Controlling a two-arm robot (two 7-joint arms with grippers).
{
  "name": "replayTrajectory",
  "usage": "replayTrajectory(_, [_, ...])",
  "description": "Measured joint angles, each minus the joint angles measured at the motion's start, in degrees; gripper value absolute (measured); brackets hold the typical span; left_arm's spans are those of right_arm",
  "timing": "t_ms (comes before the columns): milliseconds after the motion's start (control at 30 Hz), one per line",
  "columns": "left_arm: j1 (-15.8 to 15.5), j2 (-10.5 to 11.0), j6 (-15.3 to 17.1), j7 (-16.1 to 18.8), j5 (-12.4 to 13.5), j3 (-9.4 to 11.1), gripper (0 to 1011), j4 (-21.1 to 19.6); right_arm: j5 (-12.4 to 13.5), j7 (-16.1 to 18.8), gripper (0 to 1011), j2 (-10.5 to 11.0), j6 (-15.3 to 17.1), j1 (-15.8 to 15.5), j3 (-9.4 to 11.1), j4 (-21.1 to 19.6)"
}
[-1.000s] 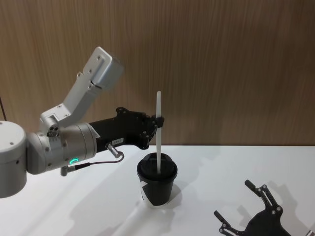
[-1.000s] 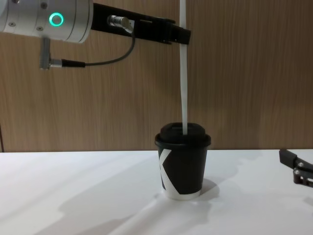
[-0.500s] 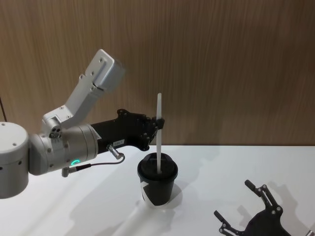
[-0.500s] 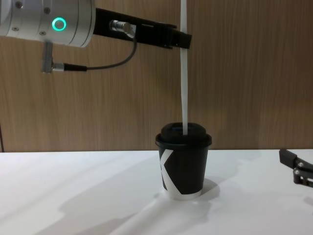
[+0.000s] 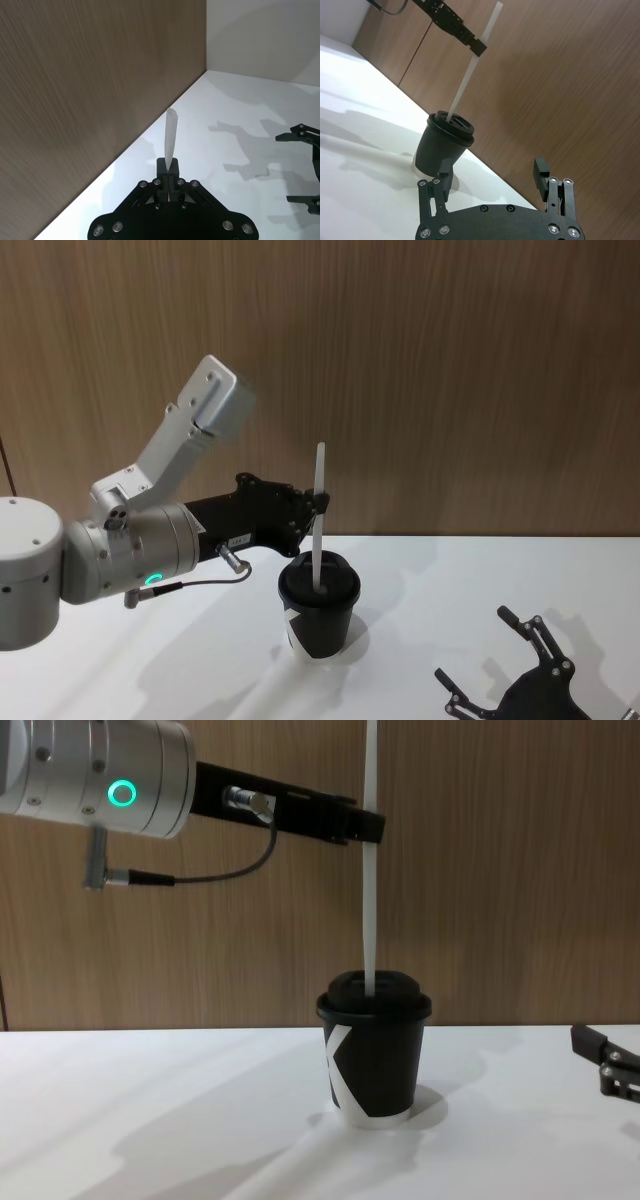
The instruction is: Pick up the straw with one hand, pass it to the other hand, and insert it into the cup.
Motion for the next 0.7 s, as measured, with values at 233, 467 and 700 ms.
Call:
replayTrajectory(233, [0.1,0.0,0.2,0.0,0.5,0.2,88,0.5,0.0,0.0,1001,0.0,0.0,0.0,0.0,0.0])
replayTrajectory(467, [0.2,-0.1,0.3,0.1,0.7,0.2,302,0.7,0.0,0.0,1001,0.0,0.0,0.0,0.0,0.0])
replayTrajectory(700, [0.3,-0.1,0.3,0.1,0.9,0.3,503,0.9,0.0,0.0,1001,0.0,0.0,0.0,0.0,0.0])
